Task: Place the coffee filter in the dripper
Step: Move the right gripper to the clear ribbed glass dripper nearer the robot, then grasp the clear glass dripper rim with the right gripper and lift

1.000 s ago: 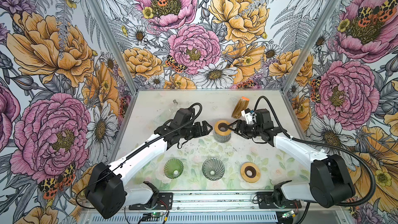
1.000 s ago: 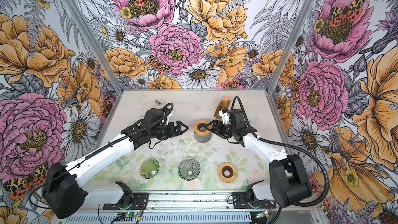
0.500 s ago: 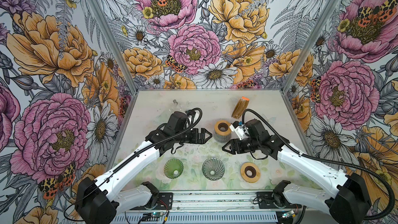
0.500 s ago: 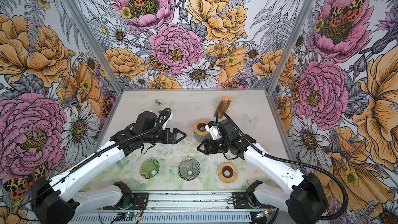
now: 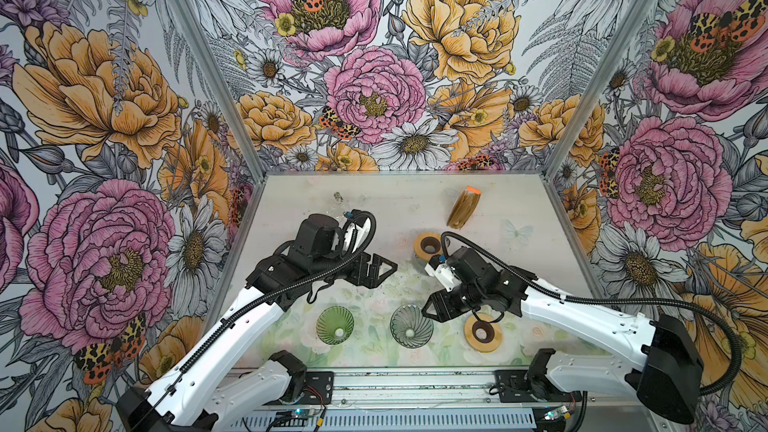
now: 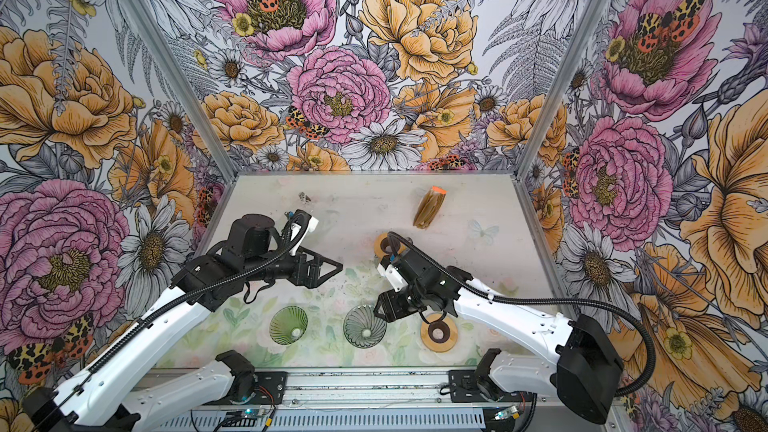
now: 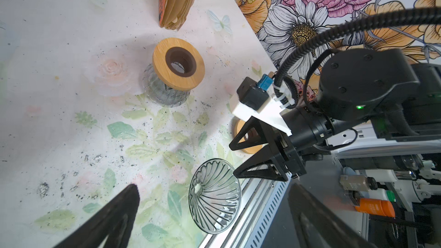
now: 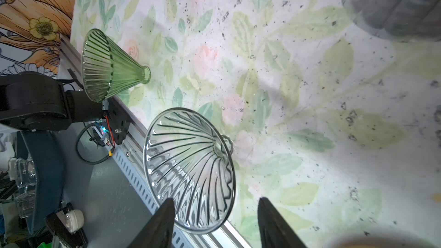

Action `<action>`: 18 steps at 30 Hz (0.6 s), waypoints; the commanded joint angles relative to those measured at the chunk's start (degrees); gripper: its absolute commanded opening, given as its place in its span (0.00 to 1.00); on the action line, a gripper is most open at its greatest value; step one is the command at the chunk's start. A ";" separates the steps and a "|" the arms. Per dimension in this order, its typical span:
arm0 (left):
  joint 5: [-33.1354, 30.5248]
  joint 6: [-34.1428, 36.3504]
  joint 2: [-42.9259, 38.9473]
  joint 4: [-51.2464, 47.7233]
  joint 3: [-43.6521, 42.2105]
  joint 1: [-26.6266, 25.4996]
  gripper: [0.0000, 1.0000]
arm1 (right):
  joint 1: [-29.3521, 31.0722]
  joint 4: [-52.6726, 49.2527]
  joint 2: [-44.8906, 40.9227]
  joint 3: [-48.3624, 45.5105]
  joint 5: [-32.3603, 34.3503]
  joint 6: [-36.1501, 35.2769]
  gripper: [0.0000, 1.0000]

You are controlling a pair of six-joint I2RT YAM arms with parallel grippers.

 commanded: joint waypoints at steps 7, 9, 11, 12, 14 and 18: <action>7.59 4.72 -2.73 -2.57 -1.94 0.71 0.99 | 2.04 0.58 3.97 2.49 6.05 2.18 0.52; 6.48 5.16 -2.81 -2.43 -2.06 0.75 0.99 | 2.30 1.51 4.63 2.12 5.99 2.59 0.51; 6.23 4.92 -3.29 -1.36 -2.94 0.87 0.99 | 2.35 2.78 5.24 1.76 5.41 3.01 0.49; 6.11 4.44 -3.58 -0.33 -3.74 0.89 0.99 | 2.43 3.42 5.54 1.61 5.19 3.22 0.49; 6.09 3.79 -3.92 0.94 -4.93 0.96 0.99 | 2.53 4.48 6.41 1.51 4.55 3.34 0.47; 6.39 2.40 -4.71 3.61 -7.32 1.03 0.99 | 3.04 6.03 8.64 1.37 3.35 3.27 0.44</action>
